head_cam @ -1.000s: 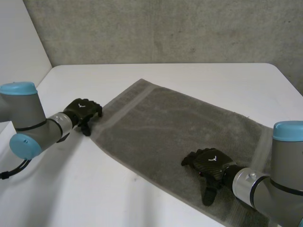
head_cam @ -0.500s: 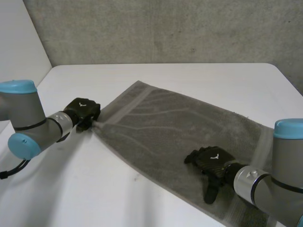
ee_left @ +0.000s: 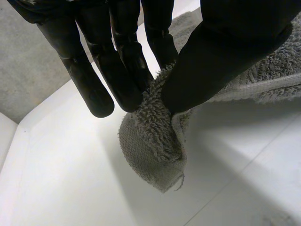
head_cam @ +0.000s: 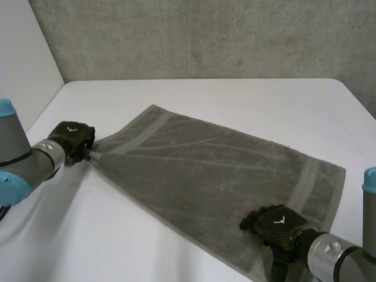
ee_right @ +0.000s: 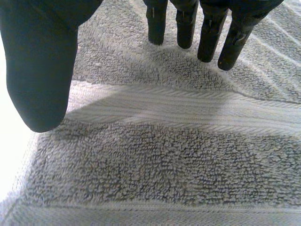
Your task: Fold the towel.
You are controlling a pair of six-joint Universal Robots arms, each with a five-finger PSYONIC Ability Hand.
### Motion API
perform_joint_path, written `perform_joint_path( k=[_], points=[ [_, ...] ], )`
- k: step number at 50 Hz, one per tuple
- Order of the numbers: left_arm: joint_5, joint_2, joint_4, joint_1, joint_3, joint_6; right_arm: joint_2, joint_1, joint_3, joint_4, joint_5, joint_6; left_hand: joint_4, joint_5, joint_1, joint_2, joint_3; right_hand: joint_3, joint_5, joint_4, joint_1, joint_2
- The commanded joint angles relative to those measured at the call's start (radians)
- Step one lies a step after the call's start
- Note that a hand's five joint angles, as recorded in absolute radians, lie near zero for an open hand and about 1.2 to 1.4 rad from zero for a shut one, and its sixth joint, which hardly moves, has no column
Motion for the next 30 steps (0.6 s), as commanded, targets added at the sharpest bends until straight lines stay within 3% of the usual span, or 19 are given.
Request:
perform_joint_path(
  k=[1,30],
  points=[
    [0.002,0.0,0.001,0.008,-0.003,-0.002,-0.008,0.002,0.102,-0.151,-0.017,-0.004,0.179,0.203,0.241,0.181,0.183,-0.026,-0.04,-0.044,-0.011,-0.053],
    [0.003,-0.002,0.001,0.003,-0.009,-0.005,-0.026,0.01,0.185,-0.389,-0.049,-0.012,0.179,0.203,0.241,0.181,0.183,0.241,0.227,0.224,0.256,0.215]
  ],
)
